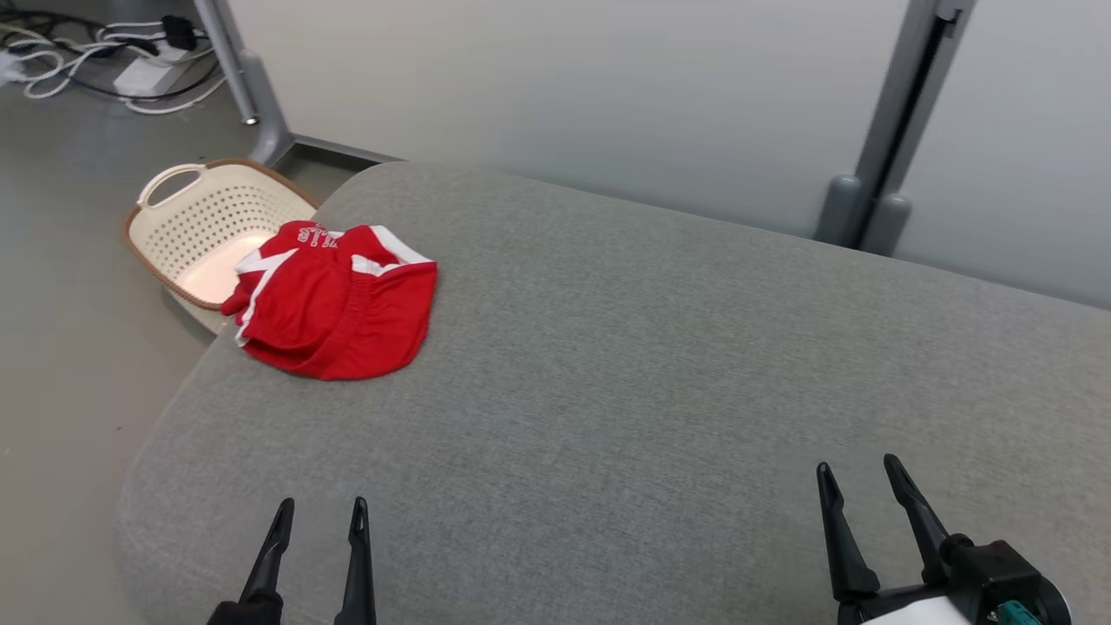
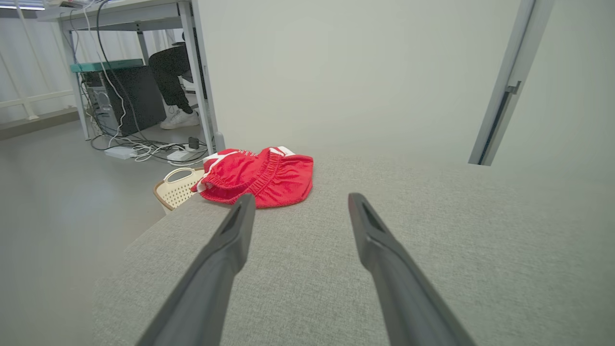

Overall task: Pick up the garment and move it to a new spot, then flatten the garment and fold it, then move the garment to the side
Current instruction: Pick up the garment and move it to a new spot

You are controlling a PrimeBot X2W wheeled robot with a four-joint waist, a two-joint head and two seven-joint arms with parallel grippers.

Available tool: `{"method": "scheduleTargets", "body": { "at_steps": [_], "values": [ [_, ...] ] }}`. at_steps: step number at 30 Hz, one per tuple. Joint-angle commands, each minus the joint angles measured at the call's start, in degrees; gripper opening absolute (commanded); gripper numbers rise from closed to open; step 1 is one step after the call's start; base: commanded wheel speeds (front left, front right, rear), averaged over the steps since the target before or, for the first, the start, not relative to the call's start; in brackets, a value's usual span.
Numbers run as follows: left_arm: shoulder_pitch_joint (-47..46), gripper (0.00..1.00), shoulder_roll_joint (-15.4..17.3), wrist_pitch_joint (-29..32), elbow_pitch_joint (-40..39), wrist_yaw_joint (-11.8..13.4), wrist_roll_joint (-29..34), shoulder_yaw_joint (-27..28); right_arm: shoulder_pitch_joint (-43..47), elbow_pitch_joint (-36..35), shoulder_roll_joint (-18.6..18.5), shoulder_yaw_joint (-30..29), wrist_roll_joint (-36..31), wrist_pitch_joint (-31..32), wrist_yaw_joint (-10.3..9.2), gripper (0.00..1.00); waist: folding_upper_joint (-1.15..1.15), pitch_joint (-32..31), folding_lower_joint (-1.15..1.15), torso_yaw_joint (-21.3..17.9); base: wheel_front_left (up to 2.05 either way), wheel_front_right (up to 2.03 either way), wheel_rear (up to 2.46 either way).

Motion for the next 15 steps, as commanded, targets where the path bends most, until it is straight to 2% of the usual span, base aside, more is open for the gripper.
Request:
{"method": "scheduleTargets", "body": {
  "at_steps": [1, 7, 9, 12, 15],
  "values": [
    [-0.43, 1.00, 0.19, -0.10, -0.19, -0.17, -0.01, 0.15, 0.15, 0.33, -0.06, 0.08, 0.21, -0.30, -0.07, 1.00, 0.00, 0.84, 0.00, 4.07, 0.00, 0.00, 0.00],
    [-3.07, 1.00, 0.15, -0.10, -1.34, -0.07, -0.78, 0.14, -1.42, 0.44, -0.17, 0.45, -0.66, -0.31, -0.08, 1.00, 0.00, 3.77, 0.00, 5.88, 0.00, 0.00, 0.00],
    [-5.52, 1.00, 0.17, -0.10, -1.46, -0.55, -1.31, -0.21, -1.83, 0.42, -1.27, 0.03, -1.06, -0.31, -0.08, 1.00, 0.00, 5.44, 0.00, 6.15, 0.00, 0.00, 0.00],
    [-11.44, 1.00, 0.19, -0.10, 0.39, -1.61, -1.89, 0.15, -3.47, 0.21, -3.10, 0.04, -1.89, -0.31, -0.08, 1.00, 0.00, 9.13, 0.00, 5.39, 0.00, 0.00, 0.00],
    [-20.18, 1.00, 0.17, -0.10, 6.03, -3.02, -2.84, 1.77, -5.54, -0.49, -5.80, -0.13, -2.66, -0.31, -0.07, 1.00, 0.00, 13.90, 0.00, 3.60, 0.00, 0.00, 0.00]
  ]
}}
